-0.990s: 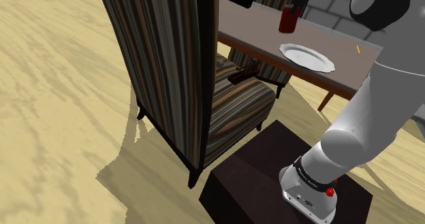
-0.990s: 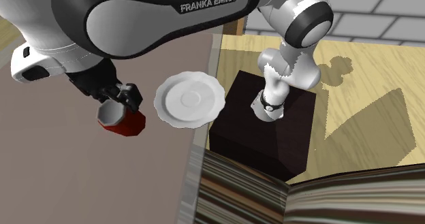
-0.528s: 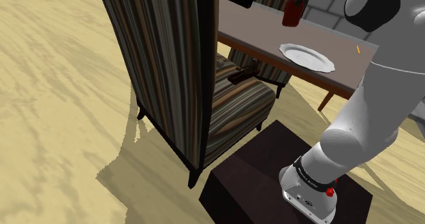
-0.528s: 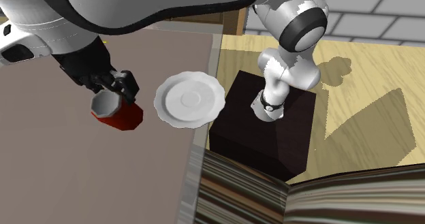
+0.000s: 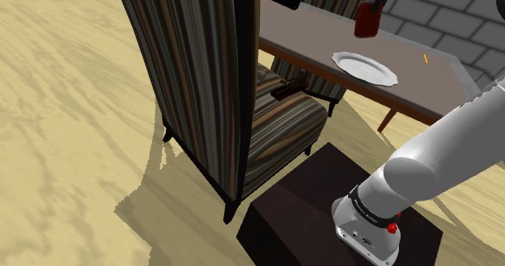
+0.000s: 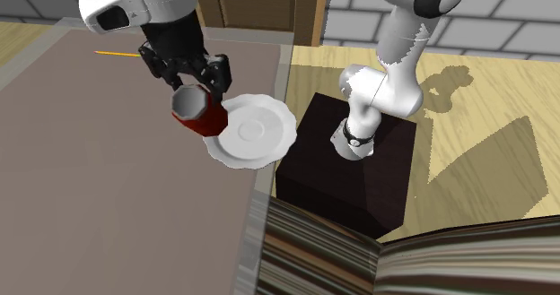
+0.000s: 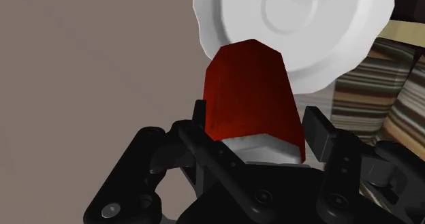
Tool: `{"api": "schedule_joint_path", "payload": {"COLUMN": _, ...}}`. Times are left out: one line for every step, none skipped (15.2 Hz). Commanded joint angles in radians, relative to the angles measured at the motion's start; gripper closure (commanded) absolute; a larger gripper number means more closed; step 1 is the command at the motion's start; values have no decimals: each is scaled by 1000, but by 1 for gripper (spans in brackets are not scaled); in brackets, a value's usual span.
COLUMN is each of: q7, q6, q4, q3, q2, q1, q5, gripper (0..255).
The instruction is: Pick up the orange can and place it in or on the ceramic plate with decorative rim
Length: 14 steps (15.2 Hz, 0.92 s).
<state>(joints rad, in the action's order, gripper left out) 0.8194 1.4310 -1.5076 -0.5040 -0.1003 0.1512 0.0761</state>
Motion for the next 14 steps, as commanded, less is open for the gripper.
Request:
{"api": "schedule_joint_path", "payload": {"q7": -19, "q6": -6, "q4": -70, "q3": 16, "q2": -86, "q1": -5, "q5": 40, "gripper": 255}}
{"api": "schedule_joint_path", "payload": {"q7": -28, "q6": -11, "q4": -104, "q3": 26, "q2": -128, "q1": -4, "q5": 58, "gripper": 255}}
{"api": "schedule_joint_path", "payload": {"q7": -37, "q6": -18, "q4": -135, "q3": 36, "q2": -170, "q1": -2, "q5": 75, "gripper": 255}}
{"api": "schedule_joint_path", "payload": {"q7": -45, "q6": -26, "q4": -165, "q3": 47, "q2": -210, "q1": 1, "q5": 90, "gripper": 255}}
{"api": "schedule_joint_path", "payload": {"q7": -52, "q6": -35, "q4": -193, "q3": 57, "q2": -249, "q1": 5, "q5": 104, "gripper": 255}}
{"api": "schedule_joint_path", "payload": {"q7": -58, "q6": -45, "q4": -219, "q3": 67, "q2": -287, "q1": 10, "q5": 117, "gripper": 255}}
{"api": "schedule_joint_path", "payload": {"q7": -64, "q6": -57, "q4": -244, "q3": 78, "q2": -325, "q1": 15, "q5": 128, "gripper": 255}}
{"api": "schedule_joint_path", "payload": {"q7": -66, "q6": -63, "q4": -256, "q3": 84, "q2": -345, "q1": 18, "q5": 134, "gripper": 255}}
{"api": "schedule_joint_path", "payload": {"q7": -69, "q6": -50, "q4": -277, "q3": 84, "q2": -352, "q1": 20, "q5": 136, "gripper": 255}}
{"api": "schedule_joint_path", "payload": {"q7": -71, "q6": -37, "q4": -296, "q3": 84, "q2": -359, "q1": 21, "q5": 138, "gripper": 255}}
{"api": "schedule_joint_path", "payload": {"q7": -73, "q6": -24, "q4": -316, "q3": 84, "q2": -365, "q1": 22, "q5": 140, "gripper": 255}}
{"api": "schedule_joint_path", "payload": {"q7": -76, "q6": -11, "q4": -335, "q3": 84, "q2": -372, "q1": 24, "q5": 142, "gripper": 255}}
{"api": "schedule_joint_path", "payload": {"q7": -78, "q6": 2, "q4": -354, "q3": 84, "q2": -378, "q1": 25, "q5": 144, "gripper": 255}}
{"api": "schedule_joint_path", "payload": {"q7": -80, "q6": 15, "q4": -373, "q3": 84, "q2": -384, "q1": 26, "q5": 146, "gripper": 255}}
